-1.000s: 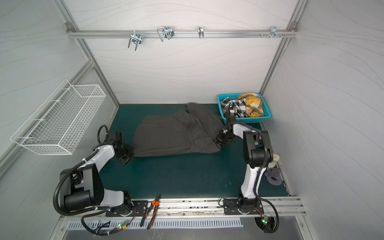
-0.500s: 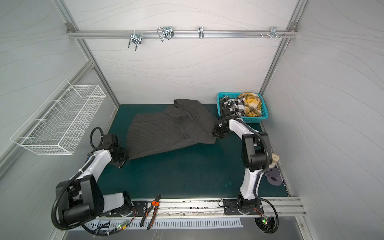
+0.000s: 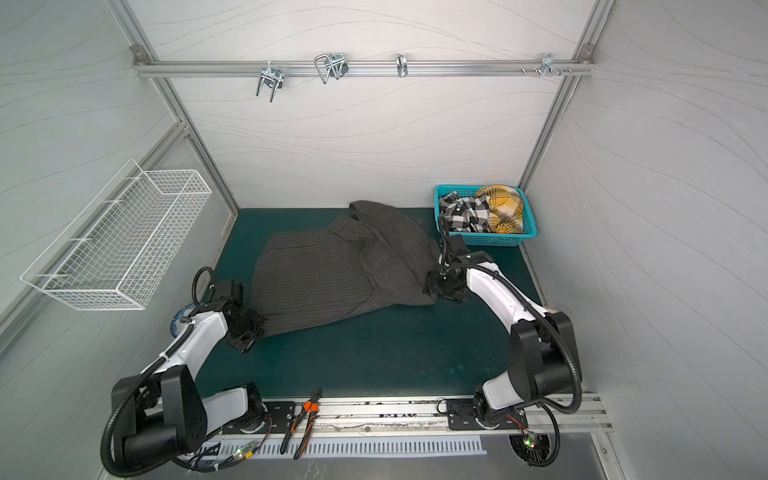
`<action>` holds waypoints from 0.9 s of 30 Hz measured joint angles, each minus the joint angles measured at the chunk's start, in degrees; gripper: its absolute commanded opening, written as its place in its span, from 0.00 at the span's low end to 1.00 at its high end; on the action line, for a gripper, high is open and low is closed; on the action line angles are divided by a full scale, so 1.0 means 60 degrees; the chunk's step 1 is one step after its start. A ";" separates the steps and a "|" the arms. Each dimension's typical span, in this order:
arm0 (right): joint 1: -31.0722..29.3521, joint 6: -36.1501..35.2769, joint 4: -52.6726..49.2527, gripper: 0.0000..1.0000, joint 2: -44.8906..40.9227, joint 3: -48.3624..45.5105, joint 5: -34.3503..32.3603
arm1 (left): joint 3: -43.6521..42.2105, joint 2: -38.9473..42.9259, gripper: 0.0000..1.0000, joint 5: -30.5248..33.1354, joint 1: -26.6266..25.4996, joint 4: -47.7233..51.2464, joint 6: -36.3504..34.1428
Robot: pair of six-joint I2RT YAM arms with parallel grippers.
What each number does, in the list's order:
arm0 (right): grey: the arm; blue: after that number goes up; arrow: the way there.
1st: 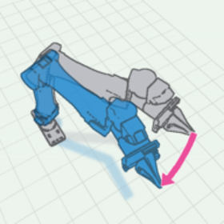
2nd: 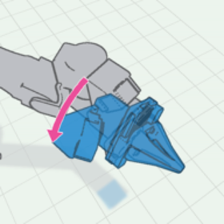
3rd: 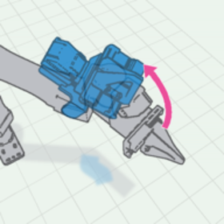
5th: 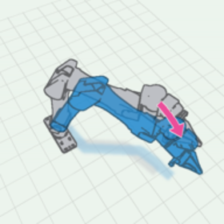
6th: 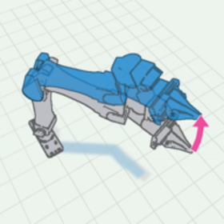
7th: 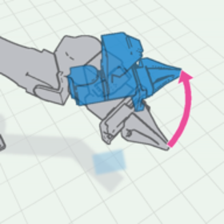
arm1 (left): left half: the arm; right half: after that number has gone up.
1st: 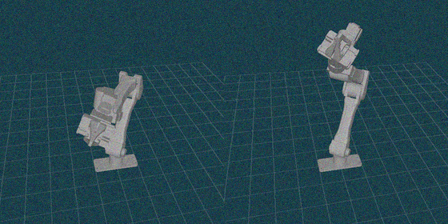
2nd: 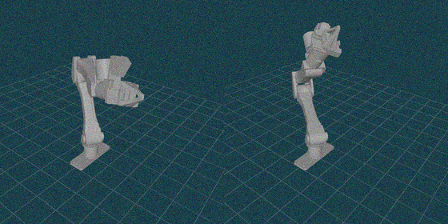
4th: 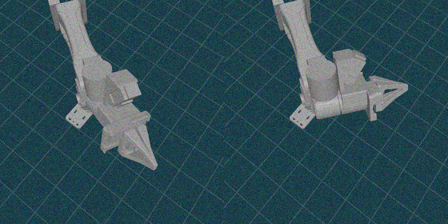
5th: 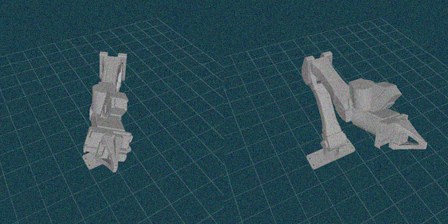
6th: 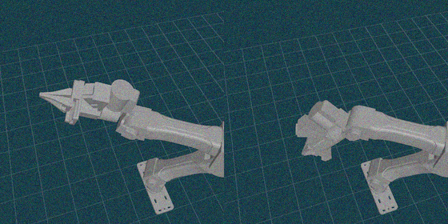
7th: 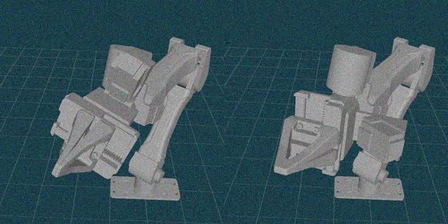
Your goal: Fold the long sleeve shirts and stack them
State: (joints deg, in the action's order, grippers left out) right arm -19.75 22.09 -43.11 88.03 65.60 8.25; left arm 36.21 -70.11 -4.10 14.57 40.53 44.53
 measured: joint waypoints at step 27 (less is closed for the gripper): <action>0.0033 -0.0940 0.0364 0.37 0.4714 0.3016 0.0754 | 0.0794 -0.0674 0.00 -0.0160 0.0149 -0.0073 -0.0397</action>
State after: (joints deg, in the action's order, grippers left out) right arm -19.55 16.45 -40.93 116.31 83.70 12.78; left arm 40.97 -74.15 -5.06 15.46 40.10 42.15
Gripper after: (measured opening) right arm 0.401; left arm 0.047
